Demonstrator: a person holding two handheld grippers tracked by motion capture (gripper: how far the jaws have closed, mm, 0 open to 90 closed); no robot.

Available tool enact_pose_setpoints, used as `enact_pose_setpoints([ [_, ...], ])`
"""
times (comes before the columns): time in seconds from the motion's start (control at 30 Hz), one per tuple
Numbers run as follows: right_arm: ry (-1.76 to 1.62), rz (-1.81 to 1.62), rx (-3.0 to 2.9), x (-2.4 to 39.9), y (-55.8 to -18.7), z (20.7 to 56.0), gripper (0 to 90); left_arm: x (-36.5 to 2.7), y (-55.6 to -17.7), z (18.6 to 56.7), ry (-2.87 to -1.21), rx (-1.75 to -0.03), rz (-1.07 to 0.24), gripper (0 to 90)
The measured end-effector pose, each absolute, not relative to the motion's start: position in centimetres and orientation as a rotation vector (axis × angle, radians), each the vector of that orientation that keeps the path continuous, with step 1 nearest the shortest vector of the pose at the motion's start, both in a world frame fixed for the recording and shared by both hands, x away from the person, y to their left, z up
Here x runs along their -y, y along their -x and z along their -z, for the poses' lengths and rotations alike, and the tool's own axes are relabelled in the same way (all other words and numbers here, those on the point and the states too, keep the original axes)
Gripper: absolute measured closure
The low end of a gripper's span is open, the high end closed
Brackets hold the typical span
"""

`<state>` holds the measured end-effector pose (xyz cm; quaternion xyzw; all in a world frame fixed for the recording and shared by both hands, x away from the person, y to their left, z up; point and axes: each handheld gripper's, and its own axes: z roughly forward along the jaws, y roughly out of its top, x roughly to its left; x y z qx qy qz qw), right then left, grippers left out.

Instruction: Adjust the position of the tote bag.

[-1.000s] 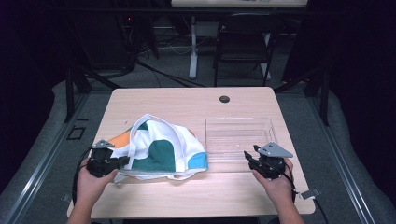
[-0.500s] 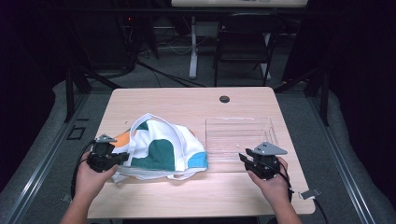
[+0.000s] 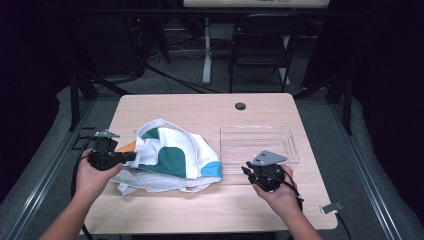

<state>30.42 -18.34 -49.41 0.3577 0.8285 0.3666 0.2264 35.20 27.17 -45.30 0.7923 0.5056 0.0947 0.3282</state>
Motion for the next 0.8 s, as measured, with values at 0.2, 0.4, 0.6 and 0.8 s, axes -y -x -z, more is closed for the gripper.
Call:
enact_pose_setpoints([
  [0.2, -0.874, -0.943, -2.339, 17.1, -31.0, 48.4, 74.6, -26.9, -35.6, 44.0, -2.083, -1.328, -0.268, 88.3],
  [0.4, -0.796, -0.930, -2.383, 16.1, -31.8, 47.0, 75.4, -26.5, -36.2, 42.7, -2.105, -1.336, -0.314, 88.3],
  [0.6, -0.731, -0.921, -2.418, 14.9, -32.2, 45.9, 76.3, -26.3, -36.6, 42.1, -2.141, -1.332, -0.356, 88.3],
  [0.8, -0.673, -0.925, -2.456, 13.4, -32.7, 44.8, 77.5, -26.4, -37.1, 41.6, -2.127, -1.353, -0.350, 88.4],
])
